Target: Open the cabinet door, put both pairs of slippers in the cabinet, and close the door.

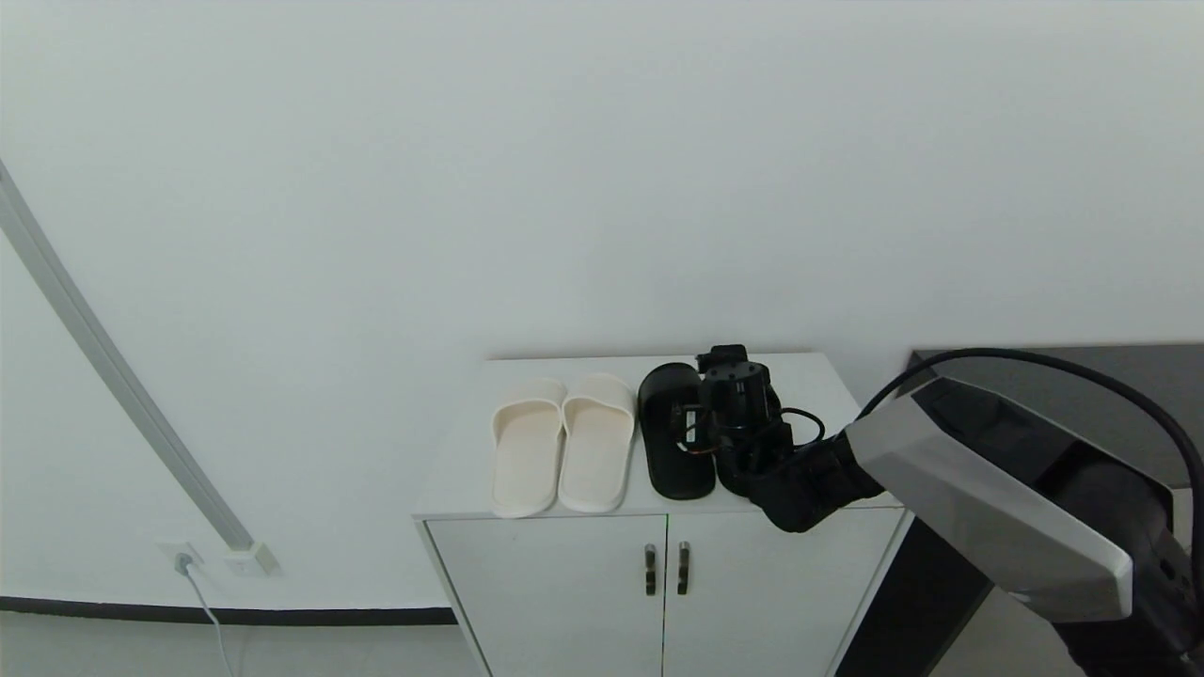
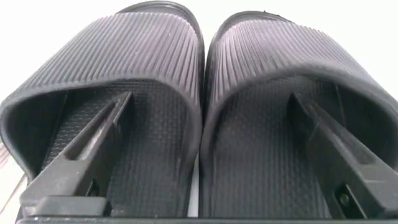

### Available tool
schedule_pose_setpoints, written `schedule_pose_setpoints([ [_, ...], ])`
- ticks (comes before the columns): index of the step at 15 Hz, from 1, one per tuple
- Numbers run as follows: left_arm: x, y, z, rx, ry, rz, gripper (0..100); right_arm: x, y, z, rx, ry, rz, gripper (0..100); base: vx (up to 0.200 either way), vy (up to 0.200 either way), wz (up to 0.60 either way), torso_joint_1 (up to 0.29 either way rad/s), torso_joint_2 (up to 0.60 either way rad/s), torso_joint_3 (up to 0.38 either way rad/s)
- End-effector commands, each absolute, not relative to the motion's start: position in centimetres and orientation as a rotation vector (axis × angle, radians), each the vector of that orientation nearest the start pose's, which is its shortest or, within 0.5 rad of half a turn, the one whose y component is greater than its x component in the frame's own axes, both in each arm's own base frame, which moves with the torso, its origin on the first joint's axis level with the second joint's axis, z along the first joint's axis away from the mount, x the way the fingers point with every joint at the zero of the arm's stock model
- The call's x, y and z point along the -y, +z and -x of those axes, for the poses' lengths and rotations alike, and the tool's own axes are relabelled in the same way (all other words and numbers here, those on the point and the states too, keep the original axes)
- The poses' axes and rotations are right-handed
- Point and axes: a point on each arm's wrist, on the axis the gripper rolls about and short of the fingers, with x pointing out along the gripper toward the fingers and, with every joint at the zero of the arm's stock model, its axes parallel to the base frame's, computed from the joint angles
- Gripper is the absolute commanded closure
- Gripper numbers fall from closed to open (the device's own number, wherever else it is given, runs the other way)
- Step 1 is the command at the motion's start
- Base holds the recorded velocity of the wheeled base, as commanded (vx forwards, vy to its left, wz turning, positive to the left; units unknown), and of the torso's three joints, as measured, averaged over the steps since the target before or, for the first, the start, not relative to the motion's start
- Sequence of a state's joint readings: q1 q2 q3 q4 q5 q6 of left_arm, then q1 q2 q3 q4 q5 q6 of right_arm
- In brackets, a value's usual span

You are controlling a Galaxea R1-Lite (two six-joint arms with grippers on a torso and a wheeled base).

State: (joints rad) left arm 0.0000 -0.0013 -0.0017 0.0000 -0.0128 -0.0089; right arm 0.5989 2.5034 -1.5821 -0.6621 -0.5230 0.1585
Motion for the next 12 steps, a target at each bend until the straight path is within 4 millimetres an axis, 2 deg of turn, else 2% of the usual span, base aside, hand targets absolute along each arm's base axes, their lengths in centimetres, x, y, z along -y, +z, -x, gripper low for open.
schedule_pose_setpoints([
  [1,0.0,7.6,2.3,0.001,-0.012,0.009,100,-27.4,5.4,-42.7,-0.225,0.052,-0.021,100,0.000,0.000,0.00,0.000,0.00,0.000],
  [7,0.0,7.6,2.3,0.001,-0.012,0.009,100,-27.4,5.5,-42.5,-0.224,0.052,-0.021,100,0.000,0.000,0.00,0.000,0.00,0.000],
  [12,0.0,7.6,2.3,0.001,-0.012,0.012,100,-27.0,6.8,-41.5,-0.207,0.051,-0.029,100,0.000,0.000,0.00,0.000,0.00,0.000],
])
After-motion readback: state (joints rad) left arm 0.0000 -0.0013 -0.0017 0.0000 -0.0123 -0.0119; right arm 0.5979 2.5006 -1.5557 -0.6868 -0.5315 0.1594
